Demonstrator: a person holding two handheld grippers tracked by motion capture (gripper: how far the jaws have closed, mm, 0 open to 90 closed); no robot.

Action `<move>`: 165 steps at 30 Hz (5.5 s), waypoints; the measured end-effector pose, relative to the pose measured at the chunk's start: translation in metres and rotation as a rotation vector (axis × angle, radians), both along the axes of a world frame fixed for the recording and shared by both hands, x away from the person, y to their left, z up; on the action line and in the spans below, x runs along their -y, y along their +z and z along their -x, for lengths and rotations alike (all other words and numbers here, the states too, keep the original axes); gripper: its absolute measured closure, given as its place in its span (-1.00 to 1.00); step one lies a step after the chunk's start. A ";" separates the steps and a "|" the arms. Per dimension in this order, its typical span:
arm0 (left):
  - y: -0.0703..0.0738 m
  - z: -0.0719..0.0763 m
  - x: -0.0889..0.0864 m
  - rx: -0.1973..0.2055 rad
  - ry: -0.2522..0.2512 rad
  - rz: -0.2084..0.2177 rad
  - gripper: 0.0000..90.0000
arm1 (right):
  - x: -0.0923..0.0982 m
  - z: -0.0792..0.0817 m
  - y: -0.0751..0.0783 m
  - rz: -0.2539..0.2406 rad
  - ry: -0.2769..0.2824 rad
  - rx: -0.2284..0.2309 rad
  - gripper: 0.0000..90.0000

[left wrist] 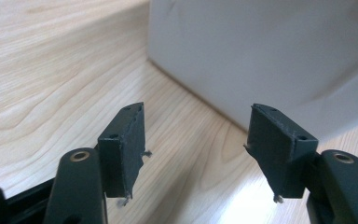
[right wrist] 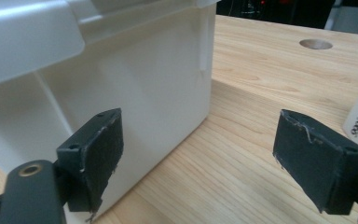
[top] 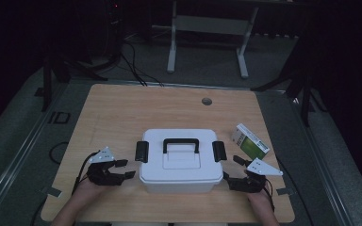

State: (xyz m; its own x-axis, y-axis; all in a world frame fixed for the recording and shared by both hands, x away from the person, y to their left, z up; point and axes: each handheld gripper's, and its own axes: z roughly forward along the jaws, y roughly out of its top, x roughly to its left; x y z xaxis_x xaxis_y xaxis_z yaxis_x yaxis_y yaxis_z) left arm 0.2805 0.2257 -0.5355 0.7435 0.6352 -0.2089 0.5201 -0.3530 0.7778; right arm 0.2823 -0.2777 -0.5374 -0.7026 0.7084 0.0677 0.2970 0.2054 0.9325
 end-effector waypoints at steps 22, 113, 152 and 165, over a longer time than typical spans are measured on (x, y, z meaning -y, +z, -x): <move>0.007 -0.001 -0.010 -0.111 -0.128 -0.235 -0.30 | 0.017 0.012 -0.010 0.004 0.044 -0.029 -0.69; 0.158 -0.027 0.032 -0.216 -0.453 -0.687 -0.27 | 0.017 0.021 -0.008 -0.022 0.067 -0.051 -0.69; 0.181 -0.060 0.126 -0.153 -0.588 -0.746 -0.27 | 0.016 0.021 -0.011 -0.022 0.085 -0.066 -0.69; 0.180 -0.073 0.154 -0.149 -0.602 -0.766 -0.27 | 0.016 0.022 -0.011 -0.022 0.089 -0.067 -0.69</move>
State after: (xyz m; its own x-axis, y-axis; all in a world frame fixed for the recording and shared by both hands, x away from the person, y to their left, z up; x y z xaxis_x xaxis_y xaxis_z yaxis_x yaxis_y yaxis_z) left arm 0.3537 0.0721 -0.3554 0.9867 0.1615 -0.0168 0.1619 -0.9721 0.1699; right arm 0.2606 -0.2940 -0.5488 -0.7557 0.6415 0.1315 0.3407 0.2137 0.9155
